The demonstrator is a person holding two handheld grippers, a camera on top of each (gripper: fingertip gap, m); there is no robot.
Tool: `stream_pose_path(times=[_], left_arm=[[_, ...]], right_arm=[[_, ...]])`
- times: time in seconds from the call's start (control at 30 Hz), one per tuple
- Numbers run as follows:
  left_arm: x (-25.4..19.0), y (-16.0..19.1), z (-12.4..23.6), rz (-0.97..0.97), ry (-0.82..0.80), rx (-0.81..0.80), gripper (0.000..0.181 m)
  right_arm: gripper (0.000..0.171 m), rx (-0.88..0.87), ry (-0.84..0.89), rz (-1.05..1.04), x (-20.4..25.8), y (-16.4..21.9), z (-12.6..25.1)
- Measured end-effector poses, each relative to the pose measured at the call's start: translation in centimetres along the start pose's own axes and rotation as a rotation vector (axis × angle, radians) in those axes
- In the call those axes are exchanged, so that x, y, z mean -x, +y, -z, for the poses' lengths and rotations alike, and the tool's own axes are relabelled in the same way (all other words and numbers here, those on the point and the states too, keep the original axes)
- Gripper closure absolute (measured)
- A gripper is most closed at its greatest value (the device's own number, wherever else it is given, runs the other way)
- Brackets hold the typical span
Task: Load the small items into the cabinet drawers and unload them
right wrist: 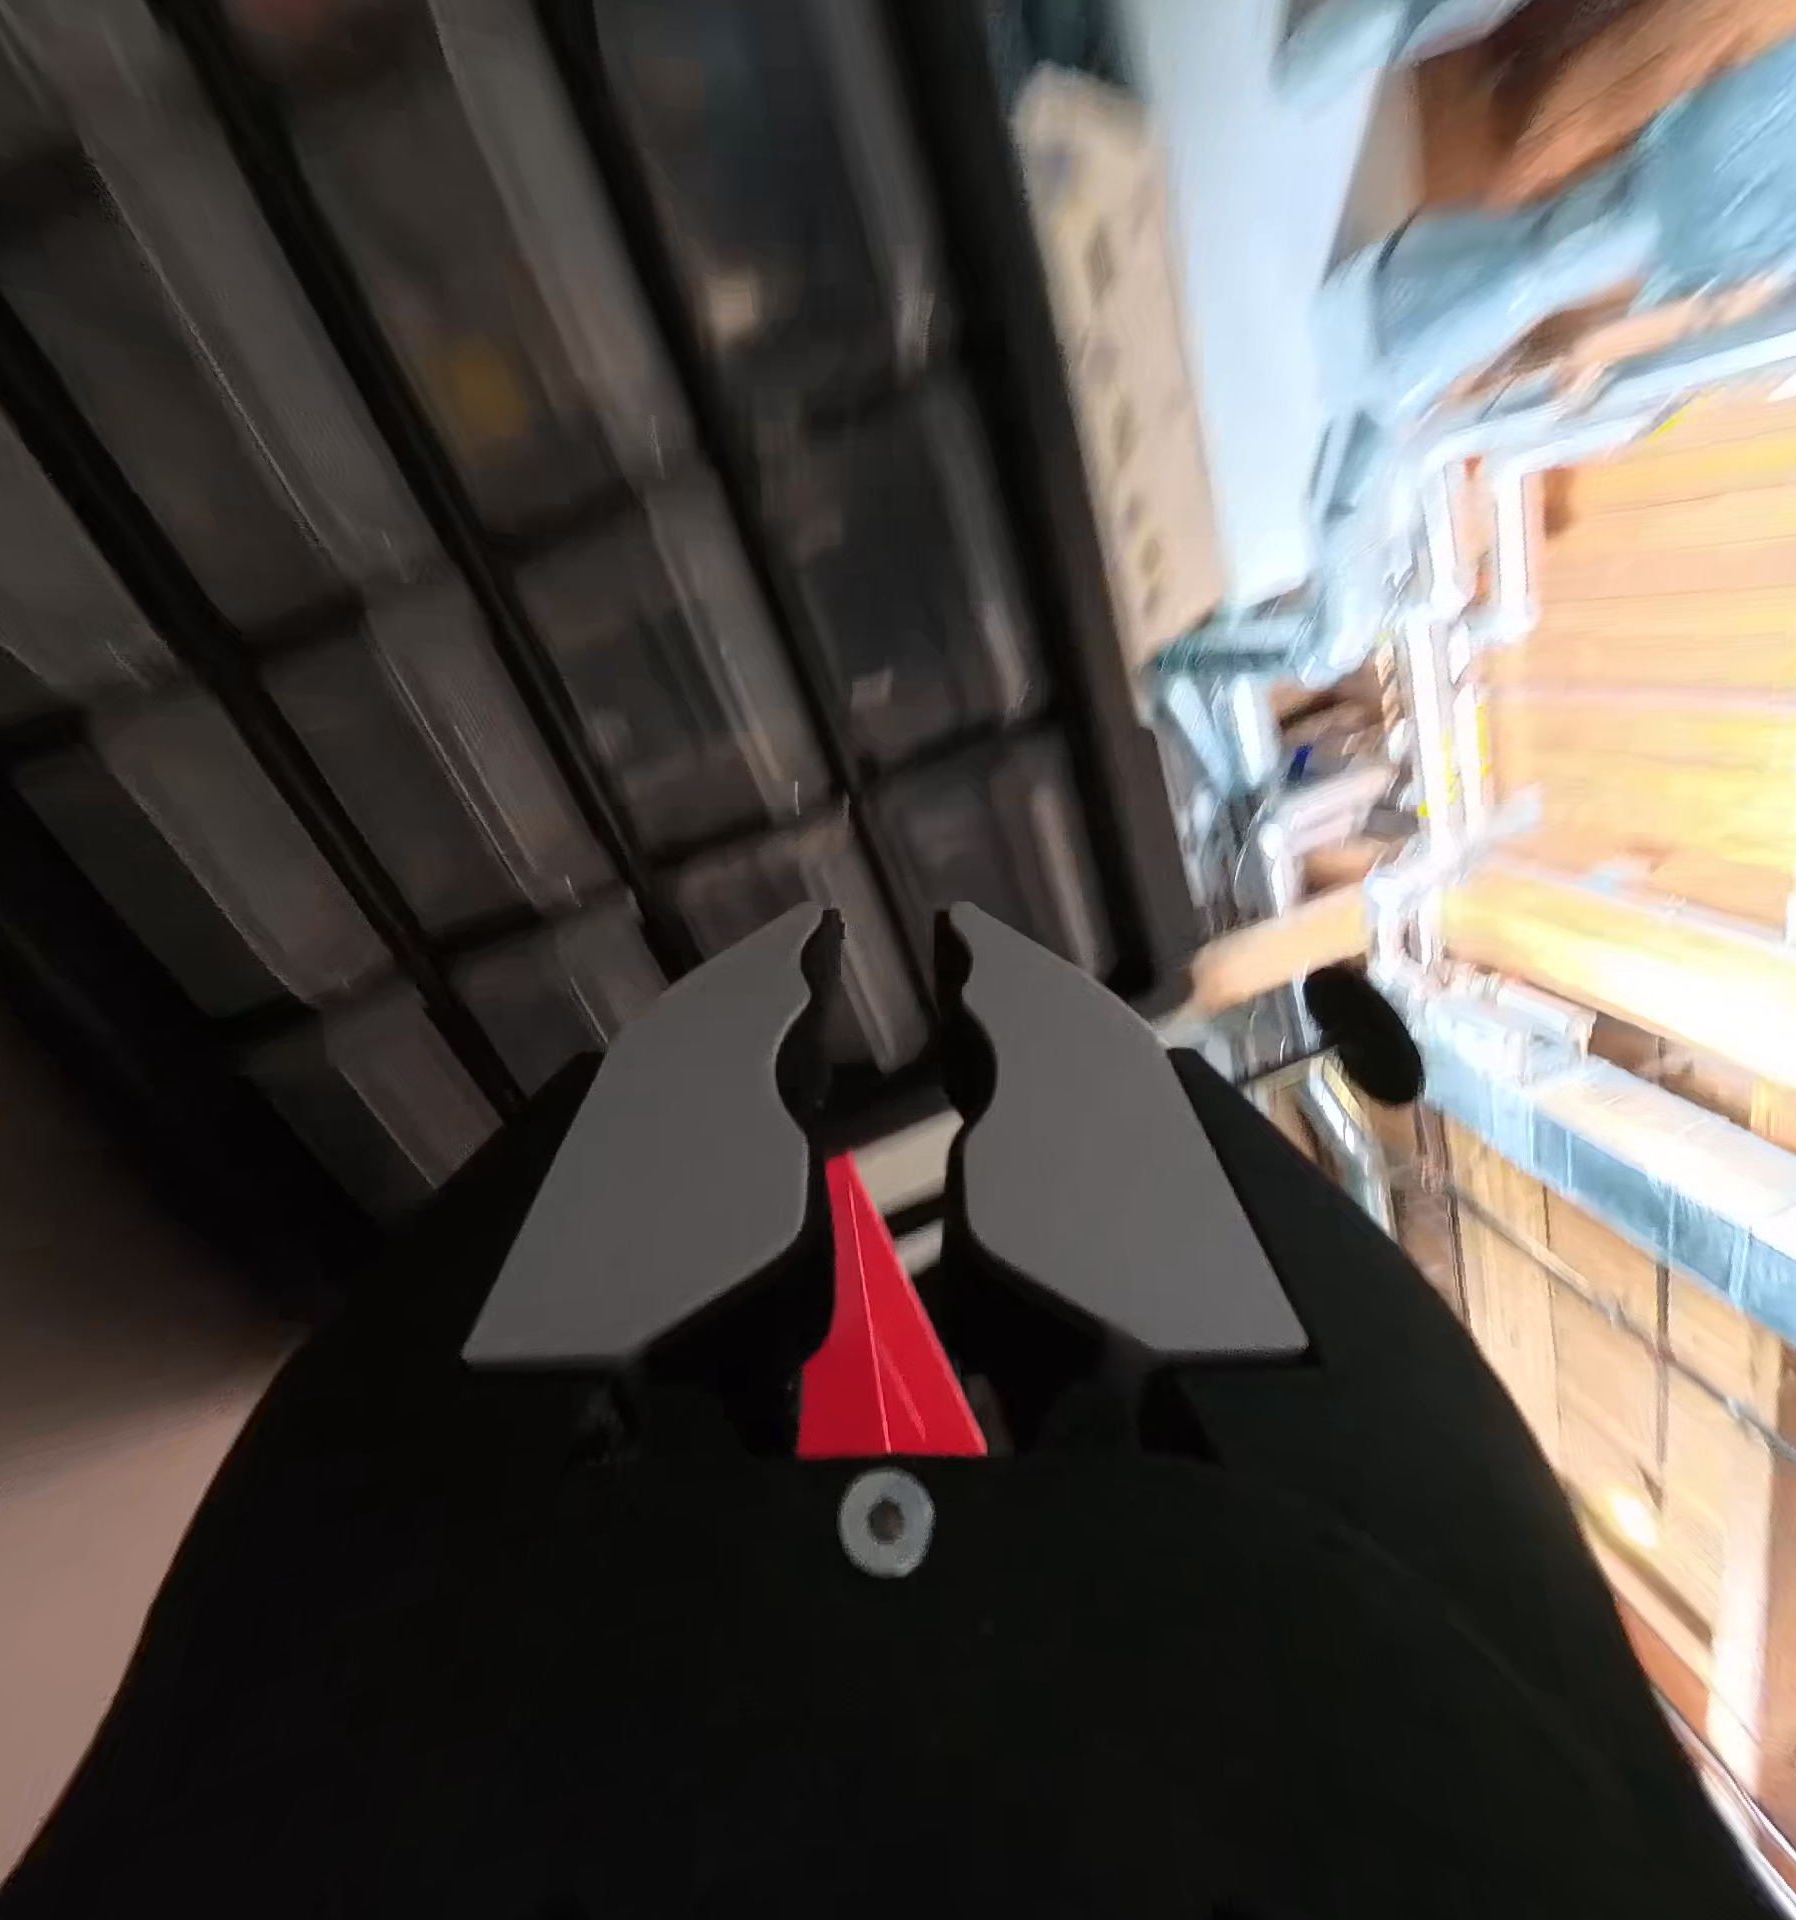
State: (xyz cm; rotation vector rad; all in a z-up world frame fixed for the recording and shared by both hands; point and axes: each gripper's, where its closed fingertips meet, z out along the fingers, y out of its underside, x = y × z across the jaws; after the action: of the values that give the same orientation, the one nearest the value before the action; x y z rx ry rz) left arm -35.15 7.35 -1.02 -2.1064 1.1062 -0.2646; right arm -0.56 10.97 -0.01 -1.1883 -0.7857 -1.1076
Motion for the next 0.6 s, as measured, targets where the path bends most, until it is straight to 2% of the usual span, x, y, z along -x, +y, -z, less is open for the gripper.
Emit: stream_pose_path(times=[0.1, 0.23, 0.43, 0.6], left_arm=[[0.6, 1.7, 0.0, 0.042, 0.008, -0.016, 0.147], [1.0, 3.0, -0.3, 0.098, 0.025, -0.031, 0.146], [1.5, 4.5, -0.2, 0.129, 0.033, -0.032, 0.146], [2.0, 4.9, -0.6, 0.128, 0.035, 0.001, 0.146]], right_arm=[[0.155, -0.154, -0.099, 0.012, 3.1, -5.6, 1.7], [0.151, -0.226, -0.18, 0.133, 8.9, -11.1, 1.3], [0.146, -0.157, -0.173, 0.13, 11.5, -12.3, -1.8], [0.15, -0.152, -0.133, 0.121, 11.1, -12.6, -3.5]])
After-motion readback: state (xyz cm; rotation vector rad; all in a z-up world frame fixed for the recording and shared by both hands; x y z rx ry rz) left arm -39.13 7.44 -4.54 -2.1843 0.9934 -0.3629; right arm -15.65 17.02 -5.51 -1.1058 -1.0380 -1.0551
